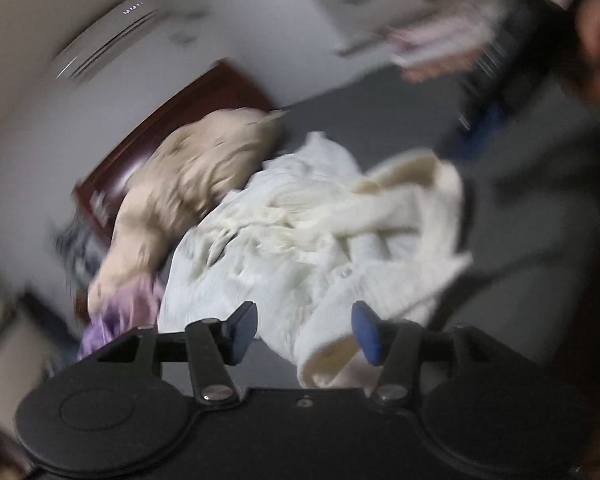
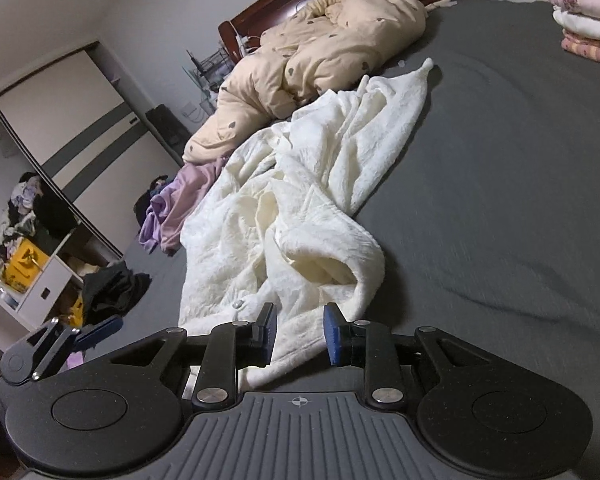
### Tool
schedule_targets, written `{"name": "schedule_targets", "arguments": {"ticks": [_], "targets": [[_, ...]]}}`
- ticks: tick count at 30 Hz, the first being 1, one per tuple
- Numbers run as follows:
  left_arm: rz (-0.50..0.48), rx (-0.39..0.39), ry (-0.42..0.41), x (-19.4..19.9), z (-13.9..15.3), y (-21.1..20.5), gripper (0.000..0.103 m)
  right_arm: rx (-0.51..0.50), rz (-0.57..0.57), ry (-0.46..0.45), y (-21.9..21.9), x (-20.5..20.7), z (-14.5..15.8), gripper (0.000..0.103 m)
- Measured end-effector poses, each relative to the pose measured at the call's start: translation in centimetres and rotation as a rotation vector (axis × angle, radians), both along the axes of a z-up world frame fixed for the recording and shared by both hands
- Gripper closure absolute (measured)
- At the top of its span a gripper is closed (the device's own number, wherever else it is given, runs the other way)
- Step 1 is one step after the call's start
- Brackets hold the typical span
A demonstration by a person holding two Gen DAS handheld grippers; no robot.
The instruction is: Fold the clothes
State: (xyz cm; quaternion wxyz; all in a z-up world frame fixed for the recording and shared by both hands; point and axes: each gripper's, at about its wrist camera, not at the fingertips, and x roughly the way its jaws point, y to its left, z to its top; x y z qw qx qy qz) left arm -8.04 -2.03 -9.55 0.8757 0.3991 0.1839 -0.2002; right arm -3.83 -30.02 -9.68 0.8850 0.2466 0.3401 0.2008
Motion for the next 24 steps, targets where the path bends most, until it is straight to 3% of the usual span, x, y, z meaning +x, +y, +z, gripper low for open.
{"name": "schedule_targets", "arguments": {"ticks": [2,6,8,10,12,13,15,16,18,20,22,24], "targets": [[-0.077,0.106,-0.018,0.1,-0.5,-0.8,0.051,0.006,-0.004,0.003,-0.3,0.1,-0.1,0.077],[-0.164,0.234,0.009,1.1,-1.9,-1.4,0.051,0.018,-0.01,0.011,-0.7,0.4,-0.2,0.077],[-0.188,0.253,0.014,1.6,-2.3,-1.7,0.052,0.022,-0.013,0.015,-0.8,0.5,-0.2,0.077],[-0.198,0.242,0.033,2.2,-2.4,-2.0,0.06,0.028,-0.014,0.02,-0.9,0.6,-0.3,0.077],[-0.189,0.188,0.072,3.0,-2.0,-2.1,0.079,0.034,-0.015,0.025,-1.0,0.6,-0.4,0.076],[-0.184,0.161,0.092,3.4,-1.8,-2.2,0.083,0.035,-0.016,0.028,-1.1,0.6,-0.4,0.076],[-0.131,0.025,0.16,4.8,-0.7,-1.7,0.093,0.039,-0.017,0.032,-1.3,0.6,-0.4,0.076],[-0.085,-0.091,0.22,5.8,0.1,-1.1,0.095,0.041,-0.018,0.033,-1.3,0.5,-0.5,0.077],[0.047,-0.393,0.371,8.5,1.4,1.4,0.096,0.049,-0.02,0.034,-1.4,0.5,-0.5,0.077],[0.204,-0.641,0.461,10.8,1.7,4.5,0.096,0.055,-0.023,0.039,-1.6,0.5,-0.5,0.076],[0.331,-0.784,0.507,12.3,1.2,6.8,0.096,0.06,-0.023,0.046,-1.6,0.5,-0.6,0.076],[0.423,-0.828,0.524,13.1,0.6,8.1,0.095,0.063,-0.02,0.049,-1.6,0.6,-0.6,0.076]]}}
